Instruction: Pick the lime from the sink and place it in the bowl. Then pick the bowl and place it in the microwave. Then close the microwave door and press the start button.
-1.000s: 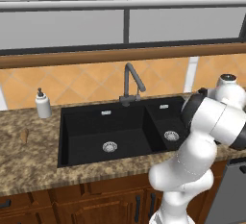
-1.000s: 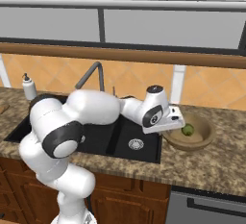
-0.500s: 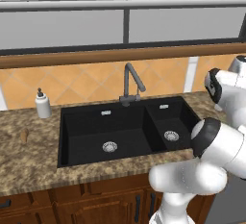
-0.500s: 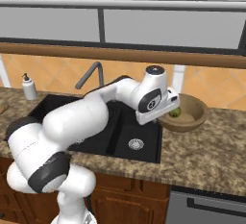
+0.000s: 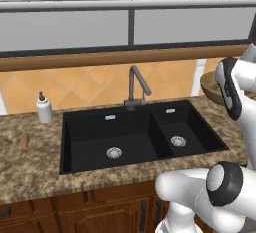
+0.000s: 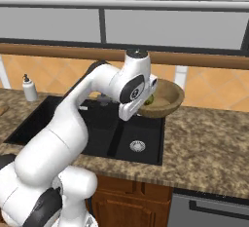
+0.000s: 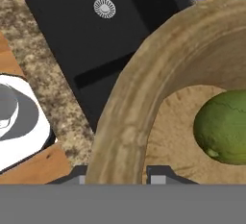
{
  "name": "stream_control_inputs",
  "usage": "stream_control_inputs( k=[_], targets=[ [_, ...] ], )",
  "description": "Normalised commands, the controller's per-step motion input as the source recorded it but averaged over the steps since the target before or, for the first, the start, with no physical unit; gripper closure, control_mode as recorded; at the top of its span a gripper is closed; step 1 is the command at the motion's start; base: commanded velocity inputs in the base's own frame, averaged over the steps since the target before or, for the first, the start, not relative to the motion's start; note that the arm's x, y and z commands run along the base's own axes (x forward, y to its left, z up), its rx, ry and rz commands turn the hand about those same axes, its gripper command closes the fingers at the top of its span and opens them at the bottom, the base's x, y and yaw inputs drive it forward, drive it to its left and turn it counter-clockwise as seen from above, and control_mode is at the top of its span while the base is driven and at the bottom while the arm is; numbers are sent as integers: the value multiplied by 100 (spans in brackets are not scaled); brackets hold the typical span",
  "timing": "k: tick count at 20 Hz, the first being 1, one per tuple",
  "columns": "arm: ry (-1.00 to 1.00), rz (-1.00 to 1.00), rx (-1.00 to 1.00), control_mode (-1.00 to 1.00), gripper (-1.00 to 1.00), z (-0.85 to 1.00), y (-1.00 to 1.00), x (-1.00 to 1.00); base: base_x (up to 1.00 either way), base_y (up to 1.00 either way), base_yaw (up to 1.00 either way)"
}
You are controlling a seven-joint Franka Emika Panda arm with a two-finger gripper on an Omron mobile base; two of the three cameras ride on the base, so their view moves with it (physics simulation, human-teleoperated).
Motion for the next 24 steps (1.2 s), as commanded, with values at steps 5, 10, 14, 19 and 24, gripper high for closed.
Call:
stream_control_inputs(
  k=[5, 10, 14, 19, 24],
  targets=[
    [-8, 43, -4, -100, 100, 45, 100, -31, 0, 0, 0],
    [-16, 32, -4, -100, 100, 52, 95, -21, 0, 0, 0],
    [-2, 19, -2, -100, 100, 49, 81, -13, 0, 0, 0],
    [-4, 1, 0, -100, 100, 54, 34, -33, 0, 0, 0],
    [-16, 0, 0, -100, 100, 52, 13, -43, 0, 0, 0]
  ],
)
